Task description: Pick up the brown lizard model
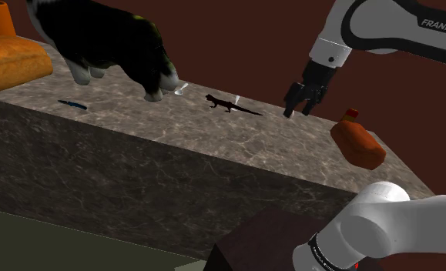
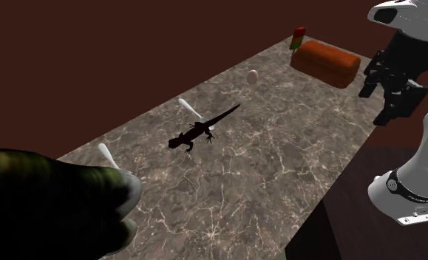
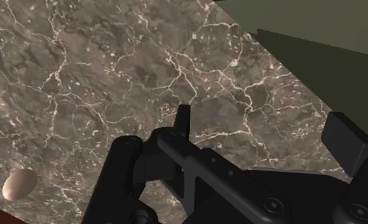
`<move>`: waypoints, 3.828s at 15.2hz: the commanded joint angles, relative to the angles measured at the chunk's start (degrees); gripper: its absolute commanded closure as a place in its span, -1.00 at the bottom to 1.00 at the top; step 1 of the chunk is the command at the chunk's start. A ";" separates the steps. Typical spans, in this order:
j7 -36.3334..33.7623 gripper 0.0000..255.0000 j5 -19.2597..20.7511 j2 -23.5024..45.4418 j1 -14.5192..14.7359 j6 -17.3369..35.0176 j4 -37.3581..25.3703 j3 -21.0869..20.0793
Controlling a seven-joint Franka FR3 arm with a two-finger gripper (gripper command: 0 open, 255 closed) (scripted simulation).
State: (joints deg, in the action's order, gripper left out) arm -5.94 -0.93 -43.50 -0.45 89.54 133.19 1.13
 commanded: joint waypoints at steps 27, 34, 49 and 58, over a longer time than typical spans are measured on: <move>34.75 -1.00 -13.12 47.14 3.02 37.14 -20.85 14.39; 42.48 -1.00 -20.29 59.84 0.80 38.41 -33.27 13.28; 44.26 1.00 -21.88 61.68 0.57 42.45 -30.81 12.74; 42.63 1.00 -20.42 59.98 0.78 38.78 -33.02 13.23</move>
State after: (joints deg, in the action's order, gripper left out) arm 36.90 -21.59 16.81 0.35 129.04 100.59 14.24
